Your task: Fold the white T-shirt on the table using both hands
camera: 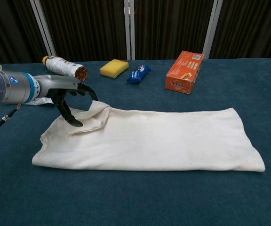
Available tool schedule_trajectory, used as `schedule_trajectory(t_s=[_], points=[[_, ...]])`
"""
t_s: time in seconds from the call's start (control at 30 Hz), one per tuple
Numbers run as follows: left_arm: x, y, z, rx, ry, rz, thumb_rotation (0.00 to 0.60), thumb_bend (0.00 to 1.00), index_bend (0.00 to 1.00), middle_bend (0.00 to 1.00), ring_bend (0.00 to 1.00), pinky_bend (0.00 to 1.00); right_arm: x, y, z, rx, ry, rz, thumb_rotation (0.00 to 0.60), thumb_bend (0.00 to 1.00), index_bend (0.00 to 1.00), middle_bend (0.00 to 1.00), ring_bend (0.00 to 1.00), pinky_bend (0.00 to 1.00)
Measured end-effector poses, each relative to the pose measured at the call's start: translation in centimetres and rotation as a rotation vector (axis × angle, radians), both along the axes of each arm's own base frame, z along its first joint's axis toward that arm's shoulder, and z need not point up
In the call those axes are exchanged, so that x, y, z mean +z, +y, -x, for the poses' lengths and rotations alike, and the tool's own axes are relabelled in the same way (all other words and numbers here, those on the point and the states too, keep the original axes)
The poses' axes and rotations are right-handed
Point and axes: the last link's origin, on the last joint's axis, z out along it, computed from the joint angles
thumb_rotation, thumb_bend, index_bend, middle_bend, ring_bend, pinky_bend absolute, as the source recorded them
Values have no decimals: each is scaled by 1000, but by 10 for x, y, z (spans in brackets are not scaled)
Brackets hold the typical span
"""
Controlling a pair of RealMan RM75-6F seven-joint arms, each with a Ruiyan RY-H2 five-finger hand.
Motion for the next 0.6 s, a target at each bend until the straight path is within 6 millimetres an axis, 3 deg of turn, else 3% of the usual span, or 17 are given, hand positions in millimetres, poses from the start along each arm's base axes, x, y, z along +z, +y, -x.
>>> schedule_trajectory(t_s=[0.27,0.6], points=[[-6,5,4,37,12,2,557,239,181,0,0,0,0,-1,0,1,-2,2,600,95,131,0,0,0],[-11,-3,-12,-3,-42,39,572,239,187,0,0,0,2,-1,1,-3,-5,6,600,95,132,0,0,0]])
